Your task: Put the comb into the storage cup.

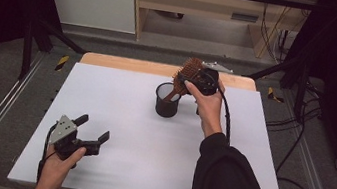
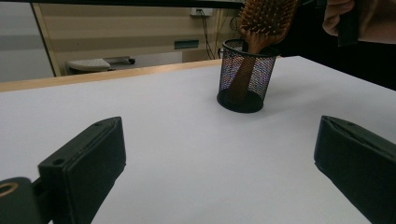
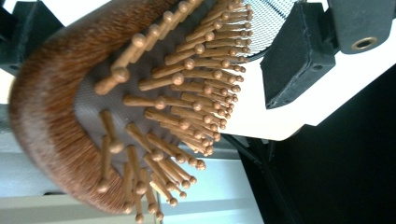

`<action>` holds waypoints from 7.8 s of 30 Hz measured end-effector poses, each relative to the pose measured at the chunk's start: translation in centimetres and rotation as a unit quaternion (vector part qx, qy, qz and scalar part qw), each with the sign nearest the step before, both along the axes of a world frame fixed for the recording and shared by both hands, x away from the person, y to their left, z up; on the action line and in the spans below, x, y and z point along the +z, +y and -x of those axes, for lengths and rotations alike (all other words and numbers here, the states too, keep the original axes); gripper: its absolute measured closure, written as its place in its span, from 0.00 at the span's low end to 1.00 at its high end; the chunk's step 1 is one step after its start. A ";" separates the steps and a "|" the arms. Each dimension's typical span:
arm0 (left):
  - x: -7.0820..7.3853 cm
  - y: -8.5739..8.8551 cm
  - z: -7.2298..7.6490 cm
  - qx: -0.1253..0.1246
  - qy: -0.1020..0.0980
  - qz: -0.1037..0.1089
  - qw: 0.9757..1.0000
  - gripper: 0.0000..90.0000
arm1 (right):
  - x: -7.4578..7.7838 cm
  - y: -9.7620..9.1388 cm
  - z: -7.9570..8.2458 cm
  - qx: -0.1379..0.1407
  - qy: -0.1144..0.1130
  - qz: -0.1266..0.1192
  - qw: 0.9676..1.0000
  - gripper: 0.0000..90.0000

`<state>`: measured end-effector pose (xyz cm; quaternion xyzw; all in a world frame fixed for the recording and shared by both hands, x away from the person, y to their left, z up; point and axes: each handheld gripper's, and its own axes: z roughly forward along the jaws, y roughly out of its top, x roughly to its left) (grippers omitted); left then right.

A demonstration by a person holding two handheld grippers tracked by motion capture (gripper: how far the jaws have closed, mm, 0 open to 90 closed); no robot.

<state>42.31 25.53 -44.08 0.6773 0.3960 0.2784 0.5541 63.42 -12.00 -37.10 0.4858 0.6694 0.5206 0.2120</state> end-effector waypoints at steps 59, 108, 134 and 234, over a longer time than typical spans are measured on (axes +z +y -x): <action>0.0 0.0 0.0 0.002 -0.001 -0.001 1.000 0.02 | 2.5 -2.6 3.3 -0.028 -0.041 0.023 0.998 0.06; 0.1 3.5 2.3 0.047 -0.024 -0.008 0.999 0.02 | 5.1 -10.6 12.1 -0.050 -0.177 -0.025 0.983 0.04; 0.0 5.6 3.6 0.068 -0.028 0.001 0.997 0.02 | 0.2 -14.5 17.2 -0.045 -0.176 0.007 0.983 0.03; -0.1 4.9 3.7 0.034 -0.052 0.032 0.998 0.02 | -8.9 -13.2 21.5 0.026 -0.153 0.036 0.987 0.04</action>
